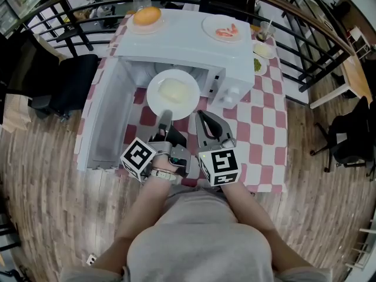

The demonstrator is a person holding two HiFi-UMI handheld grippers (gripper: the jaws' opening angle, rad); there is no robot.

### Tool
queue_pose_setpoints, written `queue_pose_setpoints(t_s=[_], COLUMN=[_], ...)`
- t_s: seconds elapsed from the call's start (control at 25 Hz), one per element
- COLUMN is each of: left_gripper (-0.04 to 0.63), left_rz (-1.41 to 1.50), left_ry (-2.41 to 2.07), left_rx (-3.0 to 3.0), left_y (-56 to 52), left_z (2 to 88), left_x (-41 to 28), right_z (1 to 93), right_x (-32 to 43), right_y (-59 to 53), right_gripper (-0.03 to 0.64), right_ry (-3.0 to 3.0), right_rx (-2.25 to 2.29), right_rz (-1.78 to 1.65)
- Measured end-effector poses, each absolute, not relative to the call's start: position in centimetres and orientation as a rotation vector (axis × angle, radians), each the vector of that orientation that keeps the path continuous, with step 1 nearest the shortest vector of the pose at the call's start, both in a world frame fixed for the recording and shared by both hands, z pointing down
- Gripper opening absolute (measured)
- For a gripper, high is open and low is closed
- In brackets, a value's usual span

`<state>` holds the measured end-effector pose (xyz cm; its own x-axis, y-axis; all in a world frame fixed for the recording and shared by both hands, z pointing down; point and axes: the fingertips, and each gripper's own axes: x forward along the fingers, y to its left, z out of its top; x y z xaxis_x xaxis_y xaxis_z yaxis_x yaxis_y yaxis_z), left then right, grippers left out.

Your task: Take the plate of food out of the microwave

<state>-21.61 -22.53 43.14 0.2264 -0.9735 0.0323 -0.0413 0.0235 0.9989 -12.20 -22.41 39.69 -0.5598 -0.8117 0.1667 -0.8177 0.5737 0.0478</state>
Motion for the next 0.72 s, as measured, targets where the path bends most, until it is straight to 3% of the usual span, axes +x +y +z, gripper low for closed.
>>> queue_pose_setpoints(t_s=[0.72], left_gripper=[0.012], left_rz=[-0.991], left_ry=[-1.095], left_rx=[1.321], left_y=[-22.59], left_z=[43.14], left_x=[-21.43], right_z=[39.53], right_x=[-12.46], right_y=[-22.39], right_gripper=[0.023], right_ry=[-2.641], right_rx=[1.332], right_rz=[0.021])
